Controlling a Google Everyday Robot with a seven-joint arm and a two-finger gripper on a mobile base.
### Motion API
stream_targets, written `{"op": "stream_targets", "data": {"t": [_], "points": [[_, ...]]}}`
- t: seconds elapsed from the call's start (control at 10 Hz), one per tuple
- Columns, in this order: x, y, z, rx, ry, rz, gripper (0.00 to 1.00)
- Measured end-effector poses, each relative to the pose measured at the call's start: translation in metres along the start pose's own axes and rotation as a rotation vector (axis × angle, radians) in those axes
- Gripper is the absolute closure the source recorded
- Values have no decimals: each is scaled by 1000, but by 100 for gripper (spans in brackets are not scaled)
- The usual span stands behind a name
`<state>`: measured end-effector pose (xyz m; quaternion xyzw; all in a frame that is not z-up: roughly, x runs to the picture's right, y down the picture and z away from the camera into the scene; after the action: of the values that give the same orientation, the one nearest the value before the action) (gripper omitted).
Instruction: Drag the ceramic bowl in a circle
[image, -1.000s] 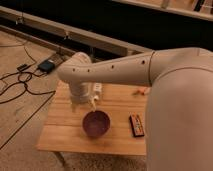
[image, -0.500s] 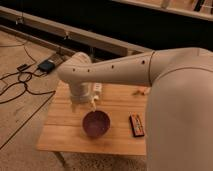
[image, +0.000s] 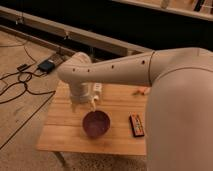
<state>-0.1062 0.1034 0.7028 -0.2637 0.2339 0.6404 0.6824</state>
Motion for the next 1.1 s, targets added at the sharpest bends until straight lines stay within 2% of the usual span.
{"op": "stream_targets", "data": {"t": [0.4, 0.9, 1.1], "points": [[-3, 1, 12, -8, -5, -9, 35], [1, 4, 61, -45, -5, -25, 35], [7, 7, 88, -57, 6, -32, 35]]}}
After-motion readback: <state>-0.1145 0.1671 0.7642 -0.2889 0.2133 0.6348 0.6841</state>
